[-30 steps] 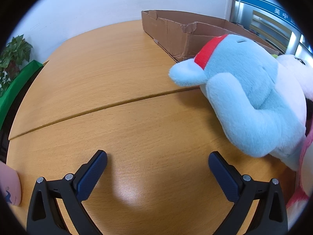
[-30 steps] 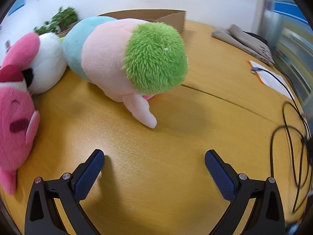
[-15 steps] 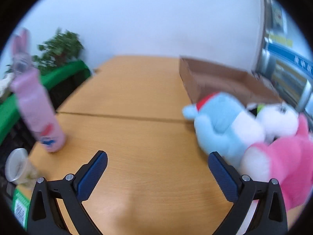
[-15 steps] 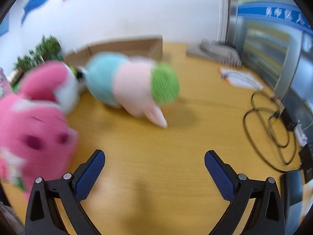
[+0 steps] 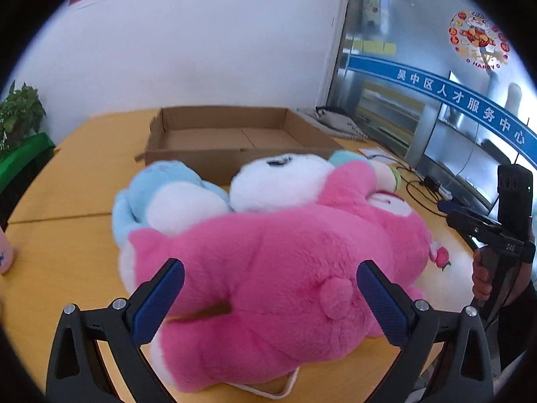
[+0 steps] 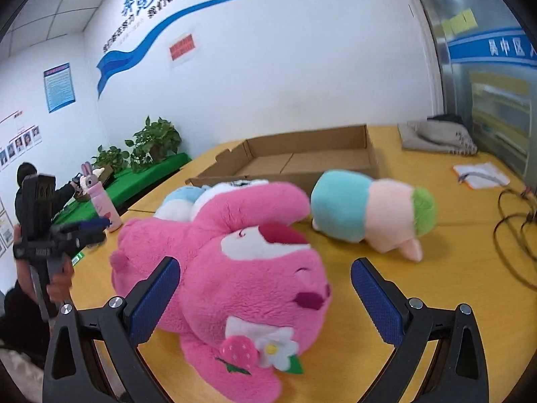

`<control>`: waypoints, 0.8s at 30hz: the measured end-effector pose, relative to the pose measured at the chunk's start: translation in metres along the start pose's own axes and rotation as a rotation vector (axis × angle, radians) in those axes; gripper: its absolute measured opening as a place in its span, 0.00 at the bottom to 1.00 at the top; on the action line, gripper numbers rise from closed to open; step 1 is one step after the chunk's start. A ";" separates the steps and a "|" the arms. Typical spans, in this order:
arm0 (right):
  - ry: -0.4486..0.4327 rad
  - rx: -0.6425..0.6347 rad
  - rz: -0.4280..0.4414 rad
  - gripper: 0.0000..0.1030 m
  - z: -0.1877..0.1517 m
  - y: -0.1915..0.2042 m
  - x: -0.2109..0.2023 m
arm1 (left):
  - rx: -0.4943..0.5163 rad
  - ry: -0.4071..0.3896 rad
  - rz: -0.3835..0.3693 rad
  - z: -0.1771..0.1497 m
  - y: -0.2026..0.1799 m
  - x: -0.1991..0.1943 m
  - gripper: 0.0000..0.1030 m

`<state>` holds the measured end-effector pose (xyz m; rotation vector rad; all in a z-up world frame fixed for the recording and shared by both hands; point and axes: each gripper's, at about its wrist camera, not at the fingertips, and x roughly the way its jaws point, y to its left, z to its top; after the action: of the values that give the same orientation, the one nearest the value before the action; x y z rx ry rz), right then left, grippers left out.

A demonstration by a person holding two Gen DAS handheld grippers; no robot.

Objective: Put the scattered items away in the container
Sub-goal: 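Move both grippers toward the large pink plush bear on the table, then close both grippers on the pink plush bear and lift it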

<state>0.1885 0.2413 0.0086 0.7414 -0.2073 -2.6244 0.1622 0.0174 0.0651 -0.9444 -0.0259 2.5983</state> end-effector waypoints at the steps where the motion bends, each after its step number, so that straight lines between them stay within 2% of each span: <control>1: 0.017 0.011 -0.017 1.00 -0.004 0.000 0.012 | -0.017 0.033 -0.009 -0.005 -0.002 0.012 0.99; 4: 0.076 0.051 -0.065 1.00 -0.020 -0.007 0.052 | -0.104 0.102 -0.064 -0.019 0.006 0.036 1.00; 6: 0.080 0.139 -0.015 1.00 -0.028 -0.015 0.062 | -0.174 0.107 -0.108 -0.020 0.017 0.043 1.00; 8: 0.072 0.173 -0.013 1.00 -0.030 -0.015 0.065 | -0.181 0.107 -0.107 -0.019 0.017 0.048 1.00; 10: 0.070 0.135 -0.042 1.00 -0.029 -0.009 0.066 | -0.174 0.108 -0.100 -0.020 0.014 0.051 0.99; 17: 0.090 0.130 -0.048 1.00 -0.028 -0.005 0.069 | -0.203 0.102 -0.129 -0.026 0.011 0.049 0.76; 19: 0.088 0.123 -0.052 0.97 -0.028 -0.004 0.068 | -0.202 0.096 -0.129 -0.027 0.010 0.046 0.70; 24: 0.084 0.112 -0.065 0.82 -0.027 0.004 0.059 | -0.205 0.065 -0.131 -0.030 0.004 0.037 0.61</control>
<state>0.1580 0.2121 -0.0415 0.9087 -0.3125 -2.6536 0.1531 0.0232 0.0188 -1.0592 -0.3319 2.4768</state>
